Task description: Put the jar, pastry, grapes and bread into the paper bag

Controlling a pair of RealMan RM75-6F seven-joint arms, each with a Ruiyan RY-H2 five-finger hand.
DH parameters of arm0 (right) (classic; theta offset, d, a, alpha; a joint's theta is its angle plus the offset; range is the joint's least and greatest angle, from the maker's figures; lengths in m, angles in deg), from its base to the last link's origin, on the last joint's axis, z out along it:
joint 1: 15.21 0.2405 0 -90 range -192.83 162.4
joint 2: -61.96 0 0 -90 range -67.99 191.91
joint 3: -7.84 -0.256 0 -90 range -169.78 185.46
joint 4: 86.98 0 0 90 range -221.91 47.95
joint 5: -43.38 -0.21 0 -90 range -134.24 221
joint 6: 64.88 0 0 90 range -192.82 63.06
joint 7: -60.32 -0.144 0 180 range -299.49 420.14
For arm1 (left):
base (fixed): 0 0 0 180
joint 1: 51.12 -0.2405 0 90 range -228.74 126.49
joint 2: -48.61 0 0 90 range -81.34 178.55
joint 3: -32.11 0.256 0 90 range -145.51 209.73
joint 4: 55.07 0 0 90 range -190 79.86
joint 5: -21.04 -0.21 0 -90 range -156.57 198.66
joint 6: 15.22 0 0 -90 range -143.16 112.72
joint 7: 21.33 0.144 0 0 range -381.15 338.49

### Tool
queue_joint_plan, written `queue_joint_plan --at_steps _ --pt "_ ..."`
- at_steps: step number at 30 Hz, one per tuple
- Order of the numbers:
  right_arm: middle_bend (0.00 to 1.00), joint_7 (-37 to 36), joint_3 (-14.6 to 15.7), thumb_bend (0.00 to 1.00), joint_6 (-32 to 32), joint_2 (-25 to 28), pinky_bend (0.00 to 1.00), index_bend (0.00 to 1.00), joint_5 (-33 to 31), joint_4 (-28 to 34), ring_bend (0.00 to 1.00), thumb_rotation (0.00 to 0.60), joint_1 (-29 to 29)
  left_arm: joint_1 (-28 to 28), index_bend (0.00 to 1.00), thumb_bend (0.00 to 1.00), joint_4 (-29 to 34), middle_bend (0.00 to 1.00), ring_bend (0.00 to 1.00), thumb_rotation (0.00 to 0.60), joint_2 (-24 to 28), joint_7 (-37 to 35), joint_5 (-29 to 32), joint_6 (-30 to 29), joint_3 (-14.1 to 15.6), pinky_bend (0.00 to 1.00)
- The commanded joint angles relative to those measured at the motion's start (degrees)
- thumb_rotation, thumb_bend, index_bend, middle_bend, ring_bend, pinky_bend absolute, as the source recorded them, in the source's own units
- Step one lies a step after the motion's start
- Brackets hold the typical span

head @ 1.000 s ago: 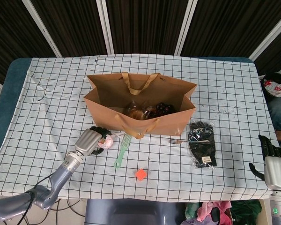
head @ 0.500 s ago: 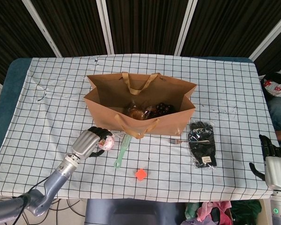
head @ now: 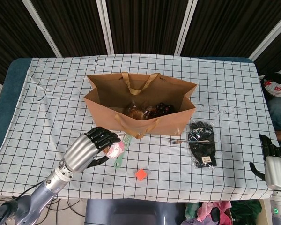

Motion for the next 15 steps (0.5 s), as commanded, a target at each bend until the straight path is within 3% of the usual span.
queue_joint_plan --at_steps 1,10,15 --pt "0.10 0.11 -0.01 0.20 0.00 0.00 0.24 0.03 -0.05 0.04 0.23 0.600 -0.02 1.95 0.34 0.31 3.98 0.40 0.28 0.600 2.23 -0.10 1.78 0.52 -4.23 0.32" --pt "0.10 0.68 0.14 0.20 0.54 -0.43 0.24 0.03 -0.23 -0.24 0.23 0.600 0.14 11.36 0.36 0.31 -0.44 0.42 0.28 0.600 -1.18 -0.51 12.76 6.08 -18.31 0.34" --pt "0.10 1.12 0.41 0.20 1.21 -0.84 0.24 0.03 -0.28 -0.62 0.23 0.600 0.35 15.93 0.35 0.31 -2.57 0.41 0.28 0.600 -2.87 1.55 17.76 9.16 -23.18 0.34"
